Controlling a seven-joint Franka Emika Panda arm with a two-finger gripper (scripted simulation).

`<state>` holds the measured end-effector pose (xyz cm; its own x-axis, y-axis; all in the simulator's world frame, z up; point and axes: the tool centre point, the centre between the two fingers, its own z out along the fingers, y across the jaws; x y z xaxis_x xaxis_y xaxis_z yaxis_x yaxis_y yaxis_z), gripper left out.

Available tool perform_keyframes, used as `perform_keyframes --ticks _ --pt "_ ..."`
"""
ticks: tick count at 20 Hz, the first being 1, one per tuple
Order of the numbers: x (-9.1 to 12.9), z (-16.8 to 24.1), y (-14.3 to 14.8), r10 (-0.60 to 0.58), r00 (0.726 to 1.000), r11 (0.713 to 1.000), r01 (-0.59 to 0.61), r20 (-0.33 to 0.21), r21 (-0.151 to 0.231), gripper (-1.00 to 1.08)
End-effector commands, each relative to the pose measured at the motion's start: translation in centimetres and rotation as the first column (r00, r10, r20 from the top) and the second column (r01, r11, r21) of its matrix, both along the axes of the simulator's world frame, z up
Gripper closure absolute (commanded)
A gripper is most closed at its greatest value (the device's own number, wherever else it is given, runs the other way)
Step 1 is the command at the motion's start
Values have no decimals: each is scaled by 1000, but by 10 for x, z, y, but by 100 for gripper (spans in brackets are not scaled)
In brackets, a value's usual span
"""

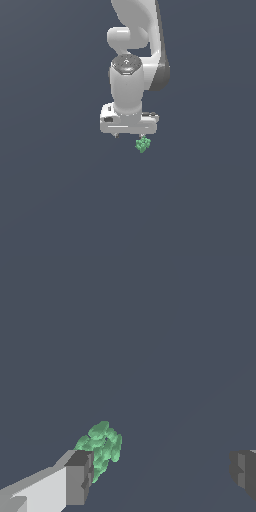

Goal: Pick up the object and move it to a goal position.

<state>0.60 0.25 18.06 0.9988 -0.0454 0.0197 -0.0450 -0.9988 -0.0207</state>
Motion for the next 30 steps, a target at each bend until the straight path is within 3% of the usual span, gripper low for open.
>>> perform_keyframes --ticks 1,11,20,30 --pt "0 0 0 0 1000 1000 0 0 0 -92" --pt "2 -7 -26 -82 997 997 82 3 12 -92" --pt "1 -10 -21 -107 994 994 107 1 11 -92" --pt "-7 -24 -2 -230 973 973 230 -8 9 -92"
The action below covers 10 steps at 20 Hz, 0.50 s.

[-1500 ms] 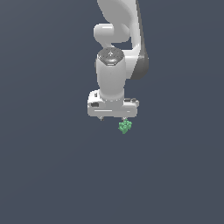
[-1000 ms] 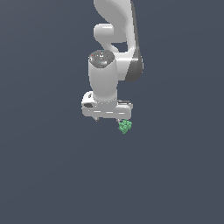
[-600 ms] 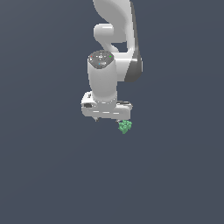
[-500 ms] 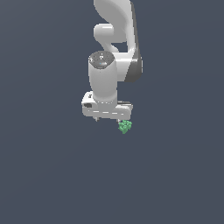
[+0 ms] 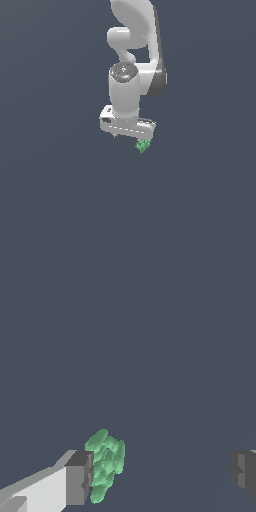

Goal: Pick up the object and move it to a goal position.

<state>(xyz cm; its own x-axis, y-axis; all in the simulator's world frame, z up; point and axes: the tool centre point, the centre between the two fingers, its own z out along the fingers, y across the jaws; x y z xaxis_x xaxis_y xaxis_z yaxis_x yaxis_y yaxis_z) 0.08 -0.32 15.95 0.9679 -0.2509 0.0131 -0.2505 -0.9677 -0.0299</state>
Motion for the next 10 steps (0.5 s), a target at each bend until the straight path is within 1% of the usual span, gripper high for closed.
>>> perform_keyframes --ticks 1,5,10 --pt "-3 -5 6 -42 999 999 42 -3 0 -92" --pt "-8 -14 18 -124 992 992 124 -8 -2 -92" --pt "-16 -25 33 -228 974 974 228 -14 -6 -92"
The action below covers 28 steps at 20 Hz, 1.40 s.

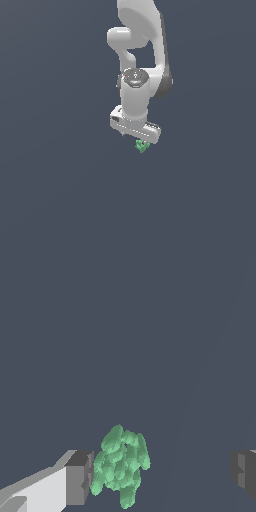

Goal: Pick up the object and move it to a goal position.

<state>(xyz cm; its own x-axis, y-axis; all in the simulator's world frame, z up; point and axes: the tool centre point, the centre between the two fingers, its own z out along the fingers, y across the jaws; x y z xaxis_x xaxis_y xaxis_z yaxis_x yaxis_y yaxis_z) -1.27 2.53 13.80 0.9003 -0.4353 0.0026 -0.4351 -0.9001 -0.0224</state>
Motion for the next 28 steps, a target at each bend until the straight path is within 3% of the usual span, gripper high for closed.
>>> perform_keyframes --ticks 1,15,22,28 --pt "-4 -6 7 -54 999 999 54 -3 -2 -92" --pt "-26 -32 41 -314 949 949 314 -12 -14 -92" --pt "-32 -38 49 -375 927 927 375 -12 -18 -92" --pt "-33 -40 50 -384 923 923 384 -12 -19 -92"
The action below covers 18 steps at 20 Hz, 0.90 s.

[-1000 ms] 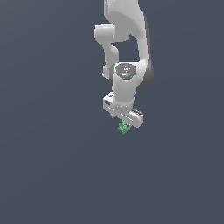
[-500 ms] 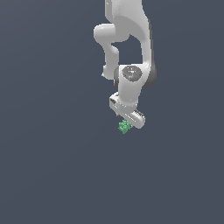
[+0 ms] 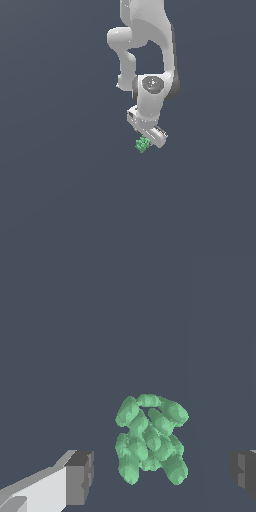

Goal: Pick up the object and move it to a goal position.

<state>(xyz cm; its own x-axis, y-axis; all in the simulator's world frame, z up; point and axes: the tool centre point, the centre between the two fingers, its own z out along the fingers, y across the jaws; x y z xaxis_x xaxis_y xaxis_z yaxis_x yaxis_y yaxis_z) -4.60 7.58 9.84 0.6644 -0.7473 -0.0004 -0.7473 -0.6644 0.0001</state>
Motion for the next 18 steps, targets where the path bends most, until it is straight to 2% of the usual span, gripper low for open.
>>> perform_keyframes --ticks 1,18 --pt "0 0 0 0 1000 1000 0 0 0 -92" --pt "0 -50 0 -4 1000 1000 4 0 0 -92"
